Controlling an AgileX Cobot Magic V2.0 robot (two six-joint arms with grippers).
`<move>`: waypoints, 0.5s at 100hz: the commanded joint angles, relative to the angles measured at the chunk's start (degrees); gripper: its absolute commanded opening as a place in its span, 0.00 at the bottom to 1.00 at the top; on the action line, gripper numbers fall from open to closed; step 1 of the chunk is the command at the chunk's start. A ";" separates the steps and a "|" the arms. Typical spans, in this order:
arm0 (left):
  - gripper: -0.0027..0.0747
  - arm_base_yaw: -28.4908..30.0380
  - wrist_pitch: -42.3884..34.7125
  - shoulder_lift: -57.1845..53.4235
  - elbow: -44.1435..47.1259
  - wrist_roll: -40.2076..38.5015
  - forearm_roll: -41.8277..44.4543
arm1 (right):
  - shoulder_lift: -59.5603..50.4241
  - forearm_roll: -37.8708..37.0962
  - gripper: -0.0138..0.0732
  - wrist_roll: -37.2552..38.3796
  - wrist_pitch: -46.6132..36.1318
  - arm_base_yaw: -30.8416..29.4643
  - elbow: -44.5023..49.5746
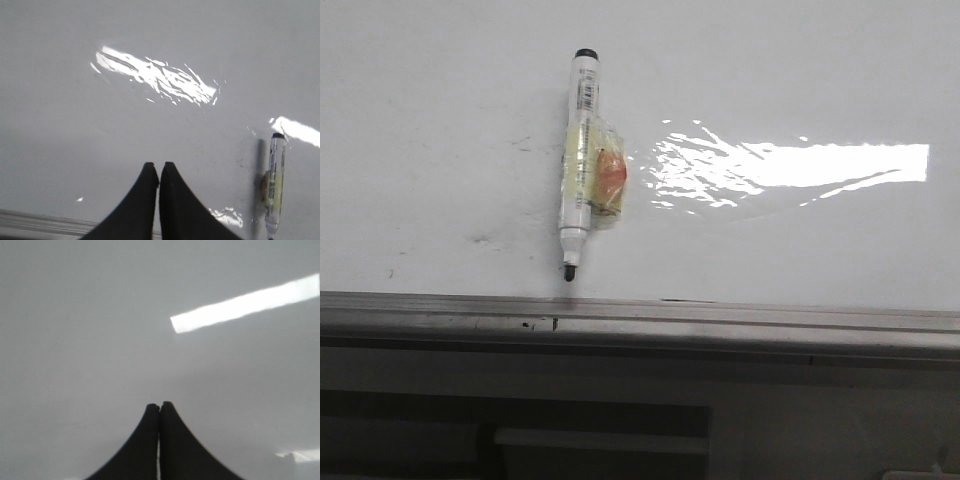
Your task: Write number 5 on whiteboard
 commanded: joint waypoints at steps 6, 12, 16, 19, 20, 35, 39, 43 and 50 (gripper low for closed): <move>0.05 0.01 1.65 12.47 -10.90 3.85 3.49 | 7.43 0.09 0.09 -5.31 2.01 -0.28 -8.90; 0.17 0.01 3.22 17.29 -14.15 7.56 2.46 | 10.32 0.09 0.10 -7.52 4.53 -0.28 -11.66; 0.29 0.01 4.34 20.67 -16.25 10.03 1.18 | 11.95 0.09 0.13 -7.66 6.20 -0.28 -13.63; 0.38 -0.10 5.21 22.74 -17.53 11.56 0.09 | 12.86 0.09 0.16 -7.66 7.65 -0.28 -14.81; 0.42 -0.10 5.42 23.73 -18.14 12.27 -0.53 | 13.05 0.27 0.17 -7.66 7.93 -0.28 -15.37; 0.57 -4.19 9.65 32.59 -22.81 23.35 -11.19 | 15.34 1.47 0.44 -7.79 9.80 0.93 -18.98; 0.54 -6.14 9.65 34.79 -23.35 26.34 -14.62 | 15.69 1.58 0.50 -7.79 9.80 1.65 -19.40; 0.51 -9.37 8.75 36.94 -23.74 28.17 -16.85 | 16.14 1.58 0.55 -7.95 9.80 2.47 -19.51; 0.49 -14.18 5.95 40.10 -23.76 28.49 -18.39 | 16.65 1.58 0.57 -7.91 10.15 3.93 -19.51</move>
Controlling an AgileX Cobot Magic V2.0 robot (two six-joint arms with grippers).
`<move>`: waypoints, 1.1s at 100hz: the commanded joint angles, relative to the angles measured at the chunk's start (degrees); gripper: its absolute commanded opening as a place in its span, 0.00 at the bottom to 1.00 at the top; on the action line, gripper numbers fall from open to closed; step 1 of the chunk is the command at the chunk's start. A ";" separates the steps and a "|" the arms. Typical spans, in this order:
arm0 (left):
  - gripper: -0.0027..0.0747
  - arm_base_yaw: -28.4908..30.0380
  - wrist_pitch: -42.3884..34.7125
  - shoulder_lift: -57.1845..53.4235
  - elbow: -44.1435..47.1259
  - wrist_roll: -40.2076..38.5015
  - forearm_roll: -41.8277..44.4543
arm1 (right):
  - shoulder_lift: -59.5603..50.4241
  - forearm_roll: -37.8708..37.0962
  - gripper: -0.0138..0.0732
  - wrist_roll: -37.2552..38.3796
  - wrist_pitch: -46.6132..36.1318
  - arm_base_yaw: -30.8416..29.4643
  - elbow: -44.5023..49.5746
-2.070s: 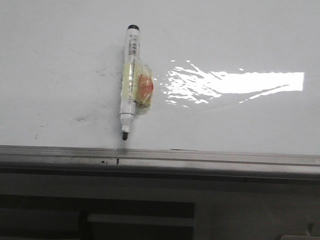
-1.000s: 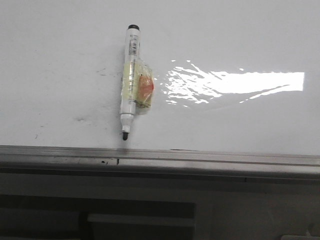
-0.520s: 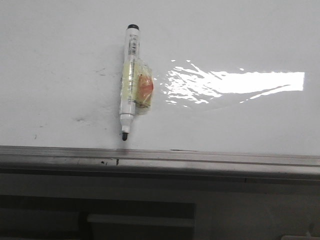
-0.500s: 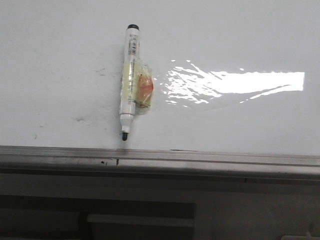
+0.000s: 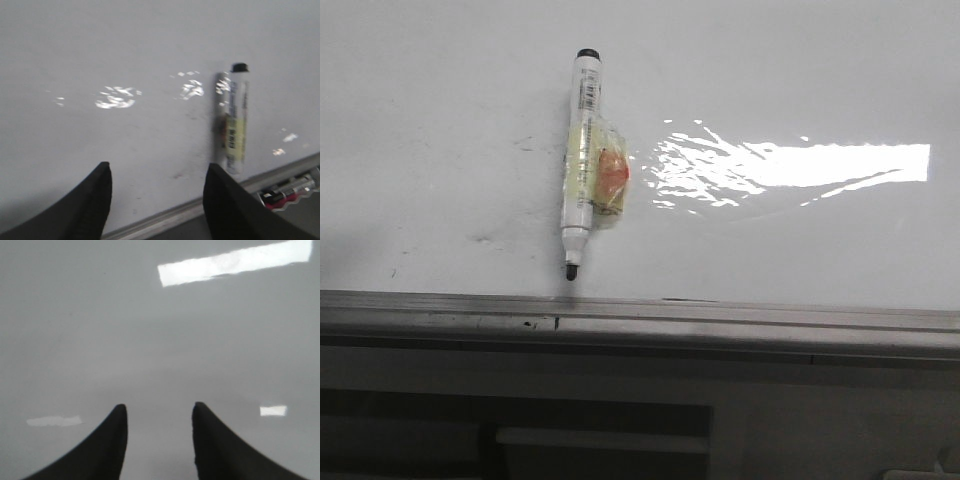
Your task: Write number 5 on whiteboard
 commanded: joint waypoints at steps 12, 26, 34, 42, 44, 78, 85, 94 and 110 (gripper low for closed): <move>0.49 -14.87 -12.95 9.68 -2.24 2.50 -5.93 | 2.83 -0.10 0.57 -0.90 -2.86 3.79 -2.04; 0.49 -23.81 -24.24 16.41 -2.32 2.50 -9.54 | 3.63 0.04 0.57 -0.90 -2.96 5.33 -2.04; 0.49 -26.27 -28.28 19.89 -2.48 2.50 -11.28 | 3.63 0.17 0.57 -0.90 -2.96 5.27 -2.04; 0.49 -27.34 -31.22 22.86 -2.81 2.50 -12.41 | 3.63 0.17 0.57 -0.90 -2.96 5.27 -2.04; 0.49 -27.50 -31.34 23.58 -2.93 2.50 -12.41 | 3.63 0.17 0.57 -0.90 -2.96 5.27 -2.04; 0.24 -27.50 -29.56 29.22 -6.06 2.50 -12.41 | 3.63 0.91 0.57 -0.90 -2.96 5.27 -2.04; 0.02 -27.50 -27.50 28.88 -6.17 2.50 -11.37 | 3.63 2.98 0.57 -1.90 -2.85 5.36 -2.53; 0.01 -27.50 -23.14 28.36 -7.46 2.50 -8.27 | 3.86 10.29 0.57 -11.42 -2.17 5.36 -4.14; 0.01 -28.24 -10.91 25.95 -12.17 7.04 5.80 | 7.42 26.65 0.57 -33.13 3.50 7.57 -8.29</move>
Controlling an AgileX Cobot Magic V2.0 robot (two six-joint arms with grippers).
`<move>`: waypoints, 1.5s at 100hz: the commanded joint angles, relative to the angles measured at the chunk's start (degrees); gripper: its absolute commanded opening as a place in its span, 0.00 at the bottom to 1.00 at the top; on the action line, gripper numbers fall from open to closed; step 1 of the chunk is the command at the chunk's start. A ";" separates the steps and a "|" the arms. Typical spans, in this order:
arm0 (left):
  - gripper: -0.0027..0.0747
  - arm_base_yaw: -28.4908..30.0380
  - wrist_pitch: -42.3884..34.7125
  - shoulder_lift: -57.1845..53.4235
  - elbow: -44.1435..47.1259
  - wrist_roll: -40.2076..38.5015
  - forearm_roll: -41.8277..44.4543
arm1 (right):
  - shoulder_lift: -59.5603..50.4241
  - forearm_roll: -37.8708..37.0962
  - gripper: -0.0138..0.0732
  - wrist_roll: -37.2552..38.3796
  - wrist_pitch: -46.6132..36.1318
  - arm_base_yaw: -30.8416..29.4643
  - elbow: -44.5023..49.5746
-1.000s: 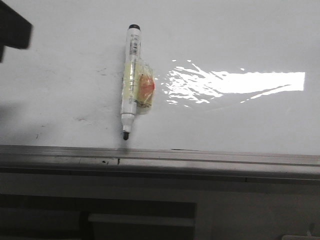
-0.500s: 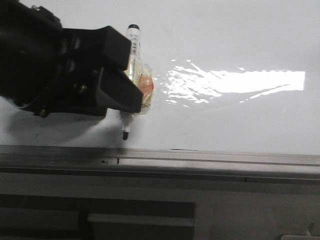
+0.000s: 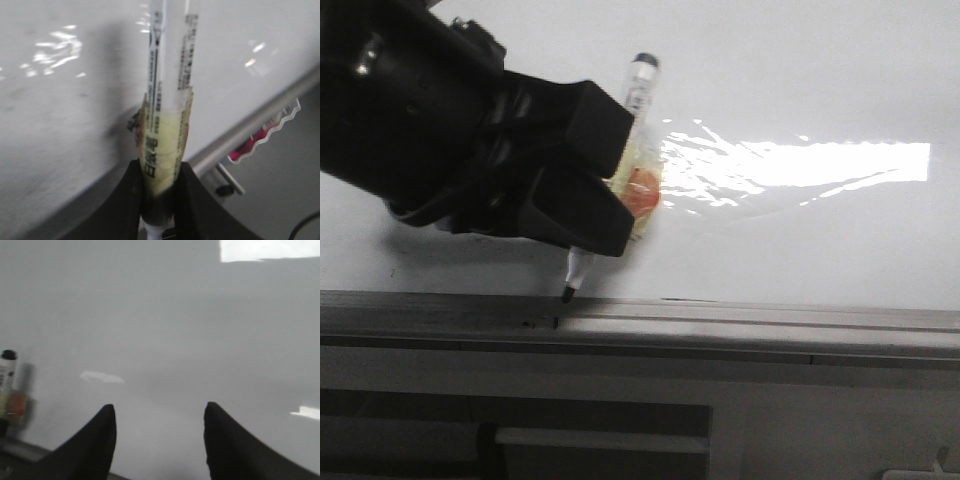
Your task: Write number 5 on whiteboard
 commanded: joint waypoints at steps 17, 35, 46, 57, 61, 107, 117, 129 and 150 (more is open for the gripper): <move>0.01 -3.88 12.29 -6.78 -7.23 20.48 13.19 | 9.41 23.56 0.57 -31.52 5.72 6.46 -6.38; 0.01 -6.05 12.07 -9.11 -7.39 33.10 13.35 | 15.54 29.67 0.57 -44.01 8.88 13.64 -7.44; 0.01 -6.05 12.07 -9.25 -7.39 33.44 13.35 | 18.52 31.15 0.57 -46.85 6.76 17.86 -8.28; 0.01 -6.05 12.07 -9.25 -7.39 33.44 13.35 | 21.20 31.15 0.57 -46.85 2.92 21.12 -8.90; 0.01 -6.05 12.07 -9.25 -7.39 33.44 13.35 | 22.04 31.15 0.57 -46.85 1.33 22.36 -9.09; 0.01 -6.05 11.84 -9.25 -7.39 33.44 13.35 | 35.26 36.34 0.56 -46.85 -6.80 28.29 -9.40; 0.01 -6.05 11.73 -9.25 -7.39 33.44 13.35 | 36.35 36.99 0.48 -46.85 -6.80 28.29 -9.40; 0.01 -6.05 11.63 -9.25 -7.39 33.44 13.22 | 36.58 36.99 0.24 -46.85 -7.03 28.29 -9.40; 0.21 -6.05 10.82 -9.25 -7.51 33.44 11.71 | 36.47 37.12 0.09 -46.85 -7.06 28.29 -9.40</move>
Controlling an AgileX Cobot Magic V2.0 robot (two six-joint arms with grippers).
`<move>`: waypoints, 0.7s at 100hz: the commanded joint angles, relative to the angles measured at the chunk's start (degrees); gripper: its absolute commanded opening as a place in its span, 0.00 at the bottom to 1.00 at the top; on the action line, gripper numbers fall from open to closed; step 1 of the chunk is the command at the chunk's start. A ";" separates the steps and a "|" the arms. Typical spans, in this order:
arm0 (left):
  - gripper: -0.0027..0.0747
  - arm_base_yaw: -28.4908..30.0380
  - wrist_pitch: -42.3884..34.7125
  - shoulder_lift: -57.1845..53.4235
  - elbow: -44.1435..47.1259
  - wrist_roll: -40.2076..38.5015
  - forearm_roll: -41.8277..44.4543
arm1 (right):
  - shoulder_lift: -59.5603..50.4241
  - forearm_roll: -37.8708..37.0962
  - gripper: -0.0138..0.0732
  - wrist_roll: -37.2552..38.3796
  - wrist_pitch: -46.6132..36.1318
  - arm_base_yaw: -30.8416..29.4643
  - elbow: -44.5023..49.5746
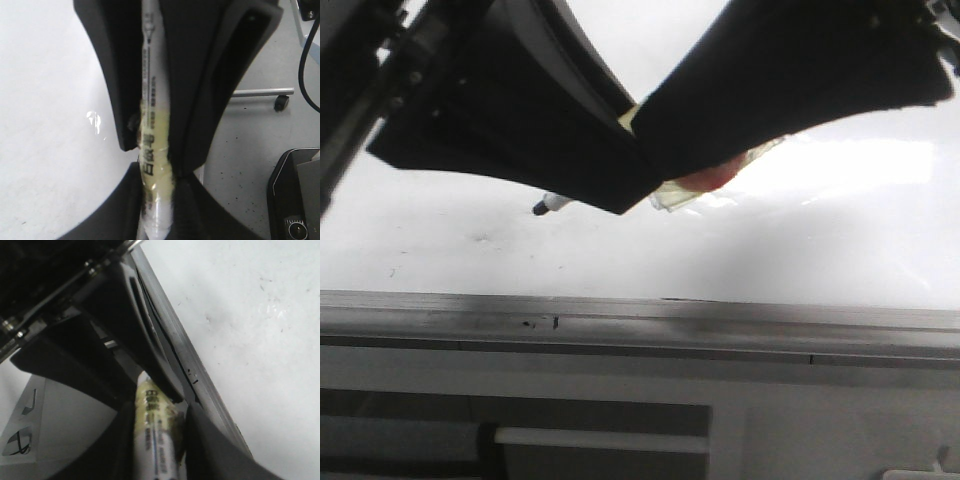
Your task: Write number 5 on whiteboard
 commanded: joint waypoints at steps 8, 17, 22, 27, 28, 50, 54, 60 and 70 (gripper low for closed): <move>0.43 -0.29 -3.64 -1.64 -2.38 0.05 -2.78 | -0.73 2.36 0.09 0.13 -3.28 0.02 -1.96; 0.69 -0.29 -3.74 -3.49 -2.38 -2.93 -2.78 | -1.82 0.60 0.09 0.13 -3.46 -0.27 -1.96; 0.73 -0.29 -4.00 -5.51 -2.38 -4.95 -2.67 | -2.77 -0.05 0.09 0.39 -3.22 -1.10 -1.96; 0.71 0.14 -4.11 -8.07 -2.38 -7.29 -2.17 | -4.03 -1.18 0.09 1.74 -3.24 -2.25 -1.96; 0.70 0.24 -4.11 -8.91 -2.38 -7.88 -2.17 | -4.20 -1.38 0.09 1.87 -3.24 -2.46 -1.96; 0.48 9.65 -10.17 -23.18 2.12 -18.23 -2.17 | -9.88 -18.55 0.09 12.09 1.50 -10.00 -1.96; 0.45 11.69 -12.16 -25.83 3.85 -20.23 -2.17 | -10.37 -22.39 0.09 14.82 2.98 -11.09 -2.29; 0.39 15.22 -14.22 -28.87 7.23 -22.20 -2.60 | -10.59 -28.23 0.09 18.52 5.98 -12.52 -3.50; 0.24 19.54 -16.50 -32.68 11.92 -23.41 -6.29 | -10.59 -32.36 0.09 22.19 8.09 -12.90 -6.64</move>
